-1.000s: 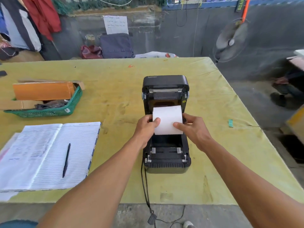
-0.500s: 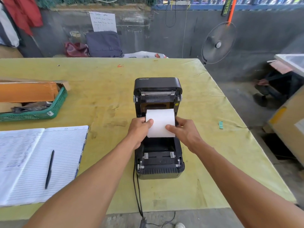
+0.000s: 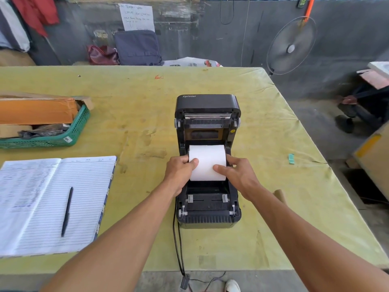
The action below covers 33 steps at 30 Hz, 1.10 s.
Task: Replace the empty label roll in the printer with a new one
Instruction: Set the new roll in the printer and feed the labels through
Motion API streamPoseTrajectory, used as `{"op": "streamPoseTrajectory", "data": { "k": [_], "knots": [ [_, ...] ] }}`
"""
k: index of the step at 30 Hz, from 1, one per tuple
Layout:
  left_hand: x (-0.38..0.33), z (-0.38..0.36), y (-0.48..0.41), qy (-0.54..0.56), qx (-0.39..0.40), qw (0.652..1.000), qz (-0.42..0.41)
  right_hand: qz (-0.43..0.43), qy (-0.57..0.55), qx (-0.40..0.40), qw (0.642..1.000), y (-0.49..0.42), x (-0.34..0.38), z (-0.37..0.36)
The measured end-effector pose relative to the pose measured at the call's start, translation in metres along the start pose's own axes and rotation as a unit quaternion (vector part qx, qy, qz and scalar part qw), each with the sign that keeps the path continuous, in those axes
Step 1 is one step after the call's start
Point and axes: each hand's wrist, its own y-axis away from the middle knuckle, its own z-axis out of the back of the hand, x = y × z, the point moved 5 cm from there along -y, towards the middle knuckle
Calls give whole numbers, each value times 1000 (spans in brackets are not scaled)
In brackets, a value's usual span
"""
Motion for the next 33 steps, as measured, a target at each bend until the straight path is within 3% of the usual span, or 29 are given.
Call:
{"op": "streamPoseTrajectory", "data": {
  "k": [33],
  "knots": [
    [6,-2,4,-42,-8,998,41,-16,-9,13,1000,9,-10,0]
  ]
}}
